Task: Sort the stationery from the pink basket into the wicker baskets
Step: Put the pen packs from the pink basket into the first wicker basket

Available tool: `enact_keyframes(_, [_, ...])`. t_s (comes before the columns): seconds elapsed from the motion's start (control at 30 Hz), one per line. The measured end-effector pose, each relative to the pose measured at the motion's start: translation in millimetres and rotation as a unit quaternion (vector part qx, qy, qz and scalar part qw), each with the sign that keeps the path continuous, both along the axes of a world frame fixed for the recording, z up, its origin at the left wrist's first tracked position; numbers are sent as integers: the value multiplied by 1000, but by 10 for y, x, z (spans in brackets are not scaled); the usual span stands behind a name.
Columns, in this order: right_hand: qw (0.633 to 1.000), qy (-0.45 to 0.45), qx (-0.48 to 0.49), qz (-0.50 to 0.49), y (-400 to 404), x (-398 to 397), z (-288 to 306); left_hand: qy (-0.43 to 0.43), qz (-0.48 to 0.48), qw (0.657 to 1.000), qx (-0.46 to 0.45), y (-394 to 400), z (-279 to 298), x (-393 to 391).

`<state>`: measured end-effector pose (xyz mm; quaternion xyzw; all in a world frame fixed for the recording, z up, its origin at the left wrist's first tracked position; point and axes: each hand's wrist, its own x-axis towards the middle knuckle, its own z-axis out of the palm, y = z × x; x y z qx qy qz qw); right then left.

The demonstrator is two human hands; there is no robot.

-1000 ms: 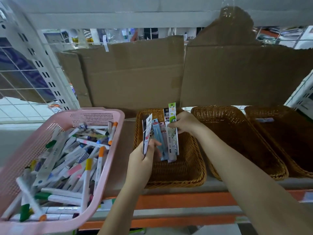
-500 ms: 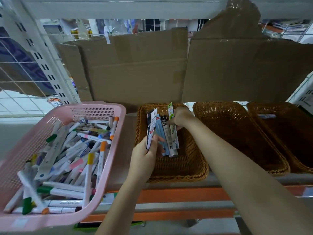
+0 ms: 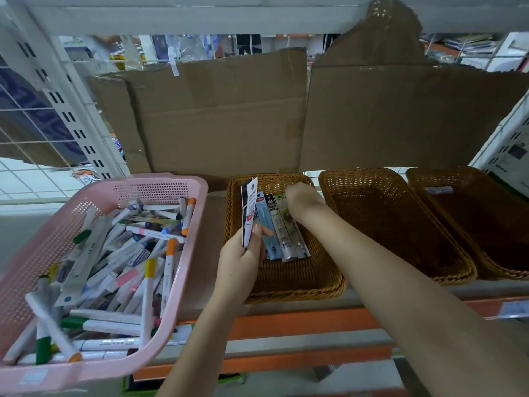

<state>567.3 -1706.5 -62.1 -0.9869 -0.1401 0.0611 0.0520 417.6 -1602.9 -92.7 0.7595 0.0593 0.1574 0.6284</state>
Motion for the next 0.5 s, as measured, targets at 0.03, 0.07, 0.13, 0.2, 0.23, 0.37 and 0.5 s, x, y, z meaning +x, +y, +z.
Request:
enact_keyframes(0.03, [1000,-10,4,6,10,-13,-18,1,1,1000,-1,-1,-2,3])
enact_keyframes(0.07, [1000,-10,11,9,33,-30,-44,2,1,1000,-1,0,-4,5])
enact_keyframes(0.13, [1000,11,24,9,106,-71,-102,4,2,1000,-4,-7,-1,9])
enact_keyframes(0.2, [999,35,25,5,164,-109,-170,1,4,1000,-13,-13,3,9])
enact_keyframes(0.23, [999,40,27,0,176,-119,-199,-2,5,1000,-19,-16,6,8])
enact_keyframes(0.37, [999,31,24,-19,209,-131,-240,-8,4,1000,-30,-18,10,1])
enact_keyframes(0.5, [1000,14,-9,-11,291,-152,-238,-7,2,999,-33,-26,27,-5])
